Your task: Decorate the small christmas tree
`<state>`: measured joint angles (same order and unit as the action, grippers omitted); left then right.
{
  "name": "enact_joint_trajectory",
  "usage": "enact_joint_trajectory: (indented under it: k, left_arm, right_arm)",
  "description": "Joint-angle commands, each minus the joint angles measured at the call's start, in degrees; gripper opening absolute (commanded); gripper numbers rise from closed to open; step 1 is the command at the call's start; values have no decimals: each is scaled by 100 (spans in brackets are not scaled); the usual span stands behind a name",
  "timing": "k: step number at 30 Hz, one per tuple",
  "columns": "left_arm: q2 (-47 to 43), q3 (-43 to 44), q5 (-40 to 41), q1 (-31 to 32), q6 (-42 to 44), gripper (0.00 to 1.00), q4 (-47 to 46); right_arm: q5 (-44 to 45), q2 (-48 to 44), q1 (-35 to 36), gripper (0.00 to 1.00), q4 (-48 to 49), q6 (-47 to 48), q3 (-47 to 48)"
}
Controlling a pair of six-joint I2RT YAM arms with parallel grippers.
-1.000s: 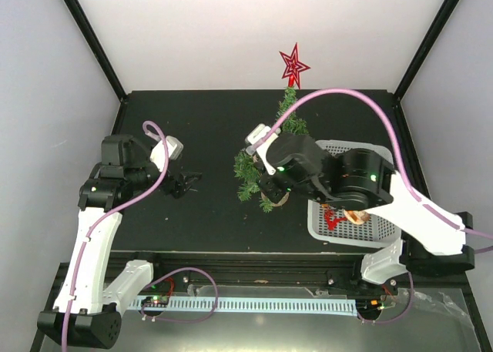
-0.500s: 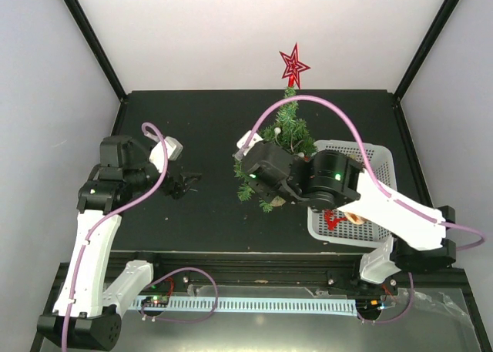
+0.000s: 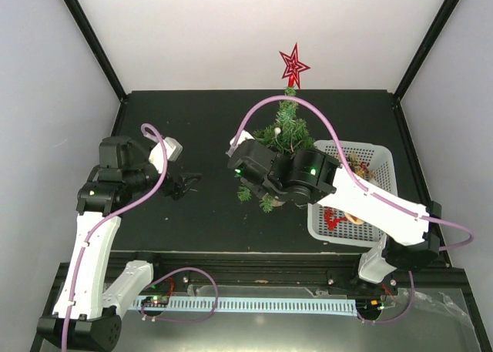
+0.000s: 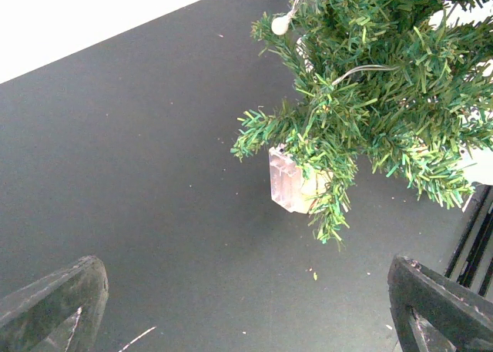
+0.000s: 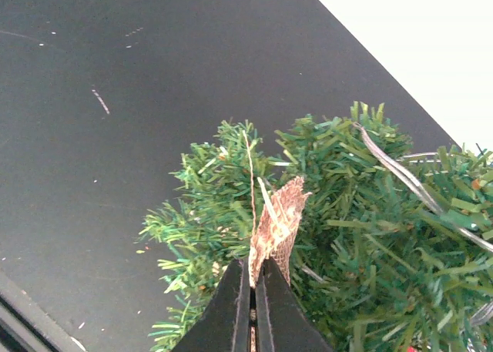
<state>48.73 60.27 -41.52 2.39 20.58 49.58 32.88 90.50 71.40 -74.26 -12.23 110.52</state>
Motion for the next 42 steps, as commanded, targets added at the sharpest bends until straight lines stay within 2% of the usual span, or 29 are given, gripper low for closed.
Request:
enact_joint_trajectory:
  k: [1, 12, 23, 25, 31, 35, 42]
  left_arm:
    - [-89, 31, -29, 33, 18, 99, -65]
    - [-118, 7, -26, 29, 12, 99, -88]
    - [-195, -48, -21, 31, 8, 99, -104]
    - [-197, -48, -19, 33, 8, 99, -98]
    - [-224, -67, 2, 32, 8, 99, -98]
    - [-214, -77, 36, 26, 12, 99, -95]
    - [-215, -76, 76, 29, 8, 99, -89]
  right_arm:
    - [199, 25, -238, 1, 241, 46, -153]
    - [44, 27, -700, 1, 570, 11, -579]
    - [-95, 55, -804, 1, 763, -20, -813]
    - [-98, 65, -804, 6, 748, -38, -804]
    - [-164, -30, -805, 33, 709, -119, -795]
    - [-193, -151, -804, 37, 703, -155, -748]
    - [-438, -340, -804, 37, 756, -259, -732]
